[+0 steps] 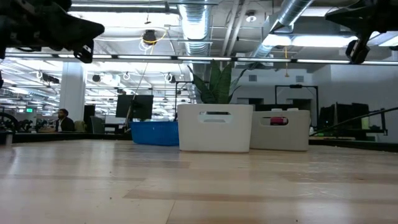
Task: Pick & Place Paint Supplies
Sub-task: Return to Home Position
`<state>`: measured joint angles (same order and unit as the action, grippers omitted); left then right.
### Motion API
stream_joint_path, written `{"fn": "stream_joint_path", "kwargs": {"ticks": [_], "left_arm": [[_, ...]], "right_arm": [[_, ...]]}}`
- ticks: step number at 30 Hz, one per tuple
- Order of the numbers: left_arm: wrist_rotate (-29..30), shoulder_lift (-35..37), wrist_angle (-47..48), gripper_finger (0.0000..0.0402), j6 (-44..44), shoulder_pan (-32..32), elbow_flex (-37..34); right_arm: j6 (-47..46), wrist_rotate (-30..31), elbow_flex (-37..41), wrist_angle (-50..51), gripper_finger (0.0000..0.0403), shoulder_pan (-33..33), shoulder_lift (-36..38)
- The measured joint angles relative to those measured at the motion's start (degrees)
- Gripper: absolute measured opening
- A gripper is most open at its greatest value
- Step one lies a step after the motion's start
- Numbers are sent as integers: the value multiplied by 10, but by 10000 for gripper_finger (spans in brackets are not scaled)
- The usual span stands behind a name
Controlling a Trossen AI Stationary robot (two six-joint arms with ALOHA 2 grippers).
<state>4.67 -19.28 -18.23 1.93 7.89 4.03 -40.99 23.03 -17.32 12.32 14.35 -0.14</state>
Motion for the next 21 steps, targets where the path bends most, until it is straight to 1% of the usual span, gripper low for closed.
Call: {"fn": "stream_joint_path", "kwargs": {"ticks": [3,7,12,16,21], "left_arm": [[-6,39,46,0,-2,0,0],[-6,112,149,0,-1,-3,0],[-2,193,191,0,-13,-3,0],[-2,189,214,0,-20,-4,-1],[-5,193,271,0,-21,-4,-1]], "right_arm": [[2,-2,0,1,0,0,0],[2,-3,0,5,0,0,0],[5,-5,0,5,0,0,0],[1,-4,0,5,0,0,-1],[-7,-5,0,8,0,2,-1]]}}
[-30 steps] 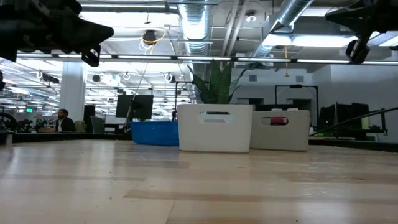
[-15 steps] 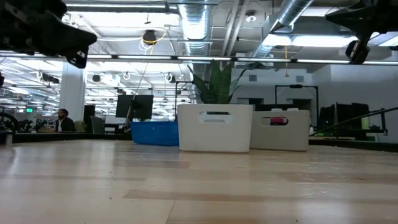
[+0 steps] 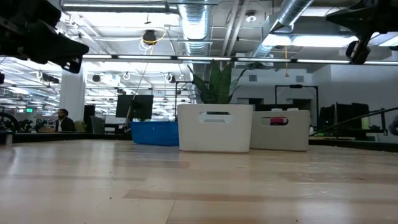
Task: Pick & Place Paint Supplies
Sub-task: Return to Home Position
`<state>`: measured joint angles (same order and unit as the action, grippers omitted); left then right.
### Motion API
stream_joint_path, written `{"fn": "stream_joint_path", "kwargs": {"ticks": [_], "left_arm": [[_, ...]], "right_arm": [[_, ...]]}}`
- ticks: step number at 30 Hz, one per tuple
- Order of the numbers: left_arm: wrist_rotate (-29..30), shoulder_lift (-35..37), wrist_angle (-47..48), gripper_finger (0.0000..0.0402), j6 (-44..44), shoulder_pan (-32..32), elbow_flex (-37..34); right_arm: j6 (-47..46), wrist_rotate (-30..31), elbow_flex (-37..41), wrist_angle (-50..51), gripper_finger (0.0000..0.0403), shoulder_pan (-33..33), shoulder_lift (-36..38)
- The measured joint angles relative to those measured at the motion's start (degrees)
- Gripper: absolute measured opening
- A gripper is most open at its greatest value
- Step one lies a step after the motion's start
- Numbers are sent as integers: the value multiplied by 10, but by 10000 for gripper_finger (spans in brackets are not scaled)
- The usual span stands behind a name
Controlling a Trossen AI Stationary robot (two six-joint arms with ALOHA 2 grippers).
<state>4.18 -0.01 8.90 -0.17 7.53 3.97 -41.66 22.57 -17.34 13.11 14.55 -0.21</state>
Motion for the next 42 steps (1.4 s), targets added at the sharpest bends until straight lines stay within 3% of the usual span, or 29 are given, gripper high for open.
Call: {"fn": "stream_joint_path", "kwargs": {"ticks": [18,21,32,36,42], "left_arm": [[20,-76,-40,0,4,0,0],[20,-89,-40,0,4,0,0],[20,-125,-41,0,4,0,0],[20,-134,-41,0,4,0,0],[20,-137,-41,0,4,0,0]], "right_arm": [[229,58,0,61,0,0,0],[265,20,0,61,0,1,0],[318,-217,10,17,0,1,0],[317,-235,58,-26,0,0,0],[332,-227,159,-203,0,-18,1]]}}
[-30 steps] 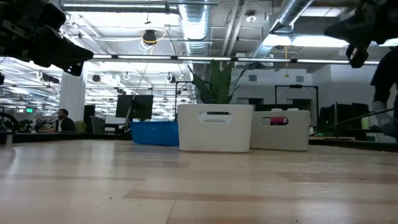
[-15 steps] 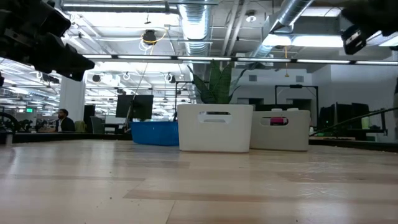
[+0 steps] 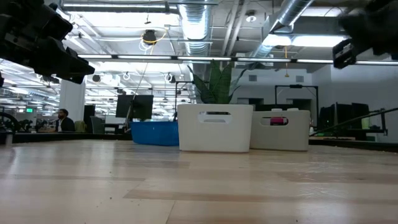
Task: Pick & Place Paint Supplies
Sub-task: Return to Home Position
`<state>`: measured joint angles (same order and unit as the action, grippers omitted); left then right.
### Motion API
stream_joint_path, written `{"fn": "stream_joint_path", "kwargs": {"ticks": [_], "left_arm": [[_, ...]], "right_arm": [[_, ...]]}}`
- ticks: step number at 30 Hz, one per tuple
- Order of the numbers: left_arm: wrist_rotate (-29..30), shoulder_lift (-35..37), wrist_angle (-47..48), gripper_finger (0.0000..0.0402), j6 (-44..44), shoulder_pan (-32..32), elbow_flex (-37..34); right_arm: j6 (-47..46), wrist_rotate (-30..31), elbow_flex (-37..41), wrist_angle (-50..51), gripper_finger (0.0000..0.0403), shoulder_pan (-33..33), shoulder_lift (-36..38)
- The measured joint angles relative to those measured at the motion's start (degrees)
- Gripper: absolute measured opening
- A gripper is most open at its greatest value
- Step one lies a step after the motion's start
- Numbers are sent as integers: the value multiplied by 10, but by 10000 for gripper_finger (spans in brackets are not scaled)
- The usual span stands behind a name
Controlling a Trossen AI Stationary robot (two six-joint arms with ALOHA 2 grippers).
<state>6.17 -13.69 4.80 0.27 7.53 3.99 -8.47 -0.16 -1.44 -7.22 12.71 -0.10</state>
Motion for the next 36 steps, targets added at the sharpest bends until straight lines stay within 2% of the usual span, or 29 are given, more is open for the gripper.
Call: {"fn": "stream_joint_path", "kwargs": {"ticks": [8,14,36], "left_arm": [[0,-1,-2,0,0,0,0],[0,-1,-12,0,0,0,0],[0,-1,-14,0,0,0,0]], "right_arm": [[55,-3,10,-3,0,-54,0],[28,-15,10,50,0,-89,0],[40,1,10,65,0,-92,-21]]}}
